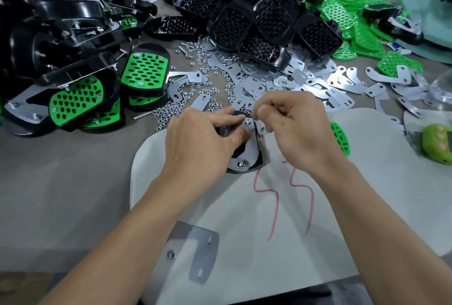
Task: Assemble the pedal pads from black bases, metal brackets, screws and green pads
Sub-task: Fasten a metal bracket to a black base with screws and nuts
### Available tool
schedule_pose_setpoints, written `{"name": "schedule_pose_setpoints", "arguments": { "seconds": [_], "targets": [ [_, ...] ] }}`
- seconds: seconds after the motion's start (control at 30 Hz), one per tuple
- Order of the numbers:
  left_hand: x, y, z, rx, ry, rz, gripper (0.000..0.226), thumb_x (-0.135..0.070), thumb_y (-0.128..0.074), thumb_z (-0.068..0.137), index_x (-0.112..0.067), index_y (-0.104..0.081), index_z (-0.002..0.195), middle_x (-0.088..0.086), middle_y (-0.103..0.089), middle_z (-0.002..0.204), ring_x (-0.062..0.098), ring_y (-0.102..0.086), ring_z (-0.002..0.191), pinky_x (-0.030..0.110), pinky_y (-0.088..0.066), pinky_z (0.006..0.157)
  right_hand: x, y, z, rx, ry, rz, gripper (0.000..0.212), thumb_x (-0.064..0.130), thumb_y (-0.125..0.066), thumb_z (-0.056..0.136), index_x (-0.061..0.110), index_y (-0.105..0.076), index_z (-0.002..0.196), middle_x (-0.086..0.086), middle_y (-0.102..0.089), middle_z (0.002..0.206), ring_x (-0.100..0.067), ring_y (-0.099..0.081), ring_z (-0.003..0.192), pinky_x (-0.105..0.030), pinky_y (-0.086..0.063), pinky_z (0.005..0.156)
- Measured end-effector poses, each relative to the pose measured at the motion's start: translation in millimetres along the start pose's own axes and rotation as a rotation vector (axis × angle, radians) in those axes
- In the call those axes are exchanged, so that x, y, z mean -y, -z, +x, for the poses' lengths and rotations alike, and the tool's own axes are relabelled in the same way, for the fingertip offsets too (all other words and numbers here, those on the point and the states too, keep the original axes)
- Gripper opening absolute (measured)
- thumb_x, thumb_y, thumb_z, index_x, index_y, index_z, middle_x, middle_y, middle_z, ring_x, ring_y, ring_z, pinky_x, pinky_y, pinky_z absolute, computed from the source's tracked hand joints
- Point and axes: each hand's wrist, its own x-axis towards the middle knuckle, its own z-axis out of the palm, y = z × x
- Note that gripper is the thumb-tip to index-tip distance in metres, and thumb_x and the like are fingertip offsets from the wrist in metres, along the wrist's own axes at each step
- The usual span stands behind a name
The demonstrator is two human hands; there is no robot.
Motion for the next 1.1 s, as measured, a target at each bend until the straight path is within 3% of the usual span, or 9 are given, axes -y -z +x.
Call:
{"name": "schedule_pose_setpoints", "arguments": {
  "seconds": [0.1,0.27,0.37,0.5,0.67,0.77,0.87,1.0,1.1],
  "targets": [
    [0.1,-0.2,0.3,0.002,-0.003,-0.009,0.021,-0.055,-0.084,0.073,-0.048,-0.078,0.091,-0.032,-0.071,0.108,-0.002,-0.065,0.111,0.036,-0.052,0.102,-2.2,1.8,-4.1,0.107,0.021,0.100,0.025,0.005,-0.059,0.078,0.025,-0.074,0.078,-0.001,-0.057,0.056,-0.011,-0.046,0.051,-0.026,-0.037,0.051],
    [0.9,0.3,0.5,0.008,-0.014,-0.001,0.023,-0.053,-0.084,0.073,-0.048,-0.078,0.095,-0.033,-0.071,0.108,0.000,-0.065,0.111,0.037,-0.051,0.103,-8.4,-0.6,-8.4,0.081,0.015,0.208,0.037,-0.005,-0.059,0.077,0.026,-0.076,0.086,-0.006,-0.055,0.055,-0.012,-0.043,0.051,-0.028,-0.036,0.051],
    [-0.4,1.0,0.6,0.008,-0.011,0.010,0.022,-0.053,-0.084,0.073,-0.048,-0.078,0.094,-0.039,-0.067,0.107,-0.004,-0.065,0.109,0.038,-0.050,0.104,-9.5,-0.8,-9.9,0.069,-0.007,0.193,0.033,0.000,-0.060,0.075,0.027,-0.078,0.082,-0.009,-0.056,0.055,-0.012,-0.042,0.051,-0.027,-0.036,0.051],
    [-3.8,2.0,0.4,0.009,-0.018,0.036,0.019,-0.055,-0.084,0.072,-0.053,-0.074,0.088,-0.056,-0.049,0.102,-0.011,-0.062,0.105,0.040,-0.045,0.107,-10.9,5.7,-14.0,0.035,-0.049,0.212,0.011,0.012,-0.062,0.071,0.017,-0.071,0.066,-0.009,-0.056,0.053,-0.012,-0.044,0.051,-0.029,-0.033,0.050],
    [-3.7,1.8,-0.2,0.002,-0.030,0.021,0.021,-0.056,-0.082,0.072,-0.052,-0.076,0.092,-0.045,-0.062,0.104,-0.012,-0.061,0.102,0.040,-0.048,0.104,-7.9,-1.2,-19.3,0.034,-0.055,0.185,0.029,0.018,-0.062,0.069,0.029,-0.080,0.089,-0.002,-0.044,0.046,-0.008,-0.036,0.047,-0.025,-0.030,0.048],
    [-3.9,2.7,-0.2,0.007,-0.033,0.035,0.019,-0.054,-0.083,0.072,-0.052,-0.075,0.089,-0.054,-0.053,0.101,-0.024,-0.055,0.096,0.039,-0.047,0.106,-9.2,0.2,-18.3,0.001,-0.061,0.268,0.012,0.016,-0.063,0.069,0.021,-0.074,0.065,0.009,-0.041,0.042,-0.008,-0.034,0.045,-0.024,-0.027,0.049],
    [-7.7,4.3,-0.4,0.019,-0.039,0.051,0.017,-0.057,-0.082,0.072,-0.054,-0.073,0.087,-0.059,-0.047,0.100,-0.012,-0.061,0.105,0.041,-0.045,0.107,-12.1,2.5,-17.2,-0.048,-0.088,0.392,0.009,0.014,-0.064,0.070,0.014,-0.071,0.064,0.011,-0.045,0.045,-0.011,-0.037,0.048,-0.026,-0.027,0.051],
    [-5.8,3.2,-1.1,0.004,-0.058,0.049,0.018,-0.057,-0.082,0.072,-0.055,-0.073,0.087,-0.056,-0.050,0.099,-0.008,-0.059,0.106,0.040,-0.045,0.105,-13.6,-0.2,-11.6,-0.095,-0.145,0.282,0.021,0.011,-0.062,0.077,0.025,-0.078,0.078,0.003,-0.051,0.050,-0.012,-0.038,0.048,-0.022,-0.031,0.047],
    [-6.3,2.0,-3.9,-0.066,-0.096,0.129,0.021,-0.061,-0.079,0.073,-0.050,-0.078,0.090,-0.035,-0.071,0.095,-0.002,-0.049,0.098,0.027,-0.033,0.094,-15.2,3.6,7.1,-0.085,-0.132,0.040,0.030,0.007,-0.061,0.085,0.031,-0.078,0.081,0.012,-0.060,0.054,-0.003,-0.045,0.046,-0.009,-0.035,0.045]
  ]
}}
